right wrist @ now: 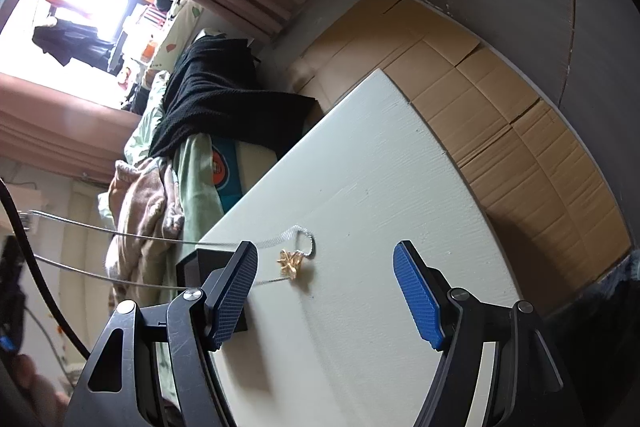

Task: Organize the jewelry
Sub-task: 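Lift the necklace by its pendant with the left tool, chain dangling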

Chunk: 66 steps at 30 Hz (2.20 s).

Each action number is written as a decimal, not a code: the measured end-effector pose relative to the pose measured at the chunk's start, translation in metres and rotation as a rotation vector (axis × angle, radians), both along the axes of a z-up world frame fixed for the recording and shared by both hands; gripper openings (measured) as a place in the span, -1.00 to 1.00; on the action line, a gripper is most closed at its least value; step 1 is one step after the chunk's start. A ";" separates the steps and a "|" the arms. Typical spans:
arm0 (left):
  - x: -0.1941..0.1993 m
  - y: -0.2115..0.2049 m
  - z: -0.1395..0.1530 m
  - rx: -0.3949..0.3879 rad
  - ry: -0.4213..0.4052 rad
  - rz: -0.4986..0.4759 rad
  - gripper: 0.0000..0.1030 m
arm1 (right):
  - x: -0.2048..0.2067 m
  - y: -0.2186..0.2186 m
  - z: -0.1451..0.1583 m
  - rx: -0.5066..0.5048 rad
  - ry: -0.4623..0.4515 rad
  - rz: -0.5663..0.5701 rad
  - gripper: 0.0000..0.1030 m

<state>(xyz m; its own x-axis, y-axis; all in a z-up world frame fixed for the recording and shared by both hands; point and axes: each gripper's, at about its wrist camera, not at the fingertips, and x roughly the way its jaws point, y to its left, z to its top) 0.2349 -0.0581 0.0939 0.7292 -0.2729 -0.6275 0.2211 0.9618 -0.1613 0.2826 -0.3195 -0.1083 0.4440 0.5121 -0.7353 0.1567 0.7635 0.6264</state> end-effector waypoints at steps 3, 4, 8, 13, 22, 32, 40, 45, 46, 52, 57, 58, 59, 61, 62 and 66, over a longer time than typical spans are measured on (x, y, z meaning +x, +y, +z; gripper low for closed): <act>-0.010 0.007 0.014 -0.003 -0.036 0.012 -0.79 | 0.001 0.006 0.000 -0.012 -0.002 0.015 0.38; -0.013 0.010 0.020 -0.005 -0.047 0.018 -0.79 | 0.002 0.009 0.000 -0.016 -0.002 0.020 0.38; -0.023 0.021 0.036 -0.009 -0.080 0.038 -0.79 | 0.003 0.020 -0.001 -0.035 -0.001 0.047 0.38; -0.033 0.034 0.050 -0.021 -0.109 0.052 -0.79 | 0.005 0.038 -0.005 -0.044 0.003 0.093 0.38; -0.028 0.052 0.018 -0.006 -0.057 0.091 -0.79 | 0.006 0.062 -0.009 -0.080 0.015 0.154 0.38; -0.013 0.060 -0.020 0.004 0.013 0.095 -0.79 | 0.005 0.083 -0.012 -0.083 0.019 0.209 0.37; -0.026 0.089 -0.017 -0.017 0.003 0.147 -0.79 | 0.008 0.132 -0.042 -0.024 0.088 0.345 0.06; -0.034 0.101 -0.006 -0.027 -0.020 0.164 -0.79 | 0.010 0.147 -0.050 -0.023 0.103 0.373 -0.15; -0.036 0.103 -0.004 -0.026 -0.023 0.166 -0.79 | 0.010 0.151 -0.051 -0.019 0.104 0.382 -0.17; -0.042 0.108 -0.006 -0.032 -0.018 0.171 -0.79 | 0.012 0.170 -0.060 -0.024 0.112 0.417 -0.17; -0.045 0.115 -0.005 -0.032 -0.016 0.181 -0.79 | 0.016 0.179 -0.067 -0.001 0.120 0.424 -0.38; -0.045 0.115 -0.005 -0.032 -0.017 0.183 -0.79 | 0.017 0.180 -0.071 0.017 0.134 0.425 -0.57; -0.046 0.116 -0.004 -0.031 -0.018 0.186 -0.79 | 0.017 0.182 -0.075 0.026 0.148 0.427 -0.70; -0.046 0.118 -0.003 -0.033 -0.019 0.190 -0.79 | 0.017 0.183 -0.076 0.027 0.146 0.424 -0.70; -0.047 0.118 -0.002 -0.032 -0.019 0.191 -0.79 | 0.017 0.183 -0.076 0.027 0.142 0.423 -0.72; -0.049 0.117 0.000 -0.026 -0.023 0.191 -0.79 | 0.013 0.178 -0.063 0.038 0.098 0.414 -0.83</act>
<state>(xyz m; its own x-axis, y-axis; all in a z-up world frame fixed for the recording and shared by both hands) 0.1863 0.0586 0.0940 0.7832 -0.1443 -0.6048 0.0392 0.9822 -0.1836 0.2959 -0.1412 -0.1718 0.1246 0.6599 -0.7409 -0.0980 0.7513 0.6526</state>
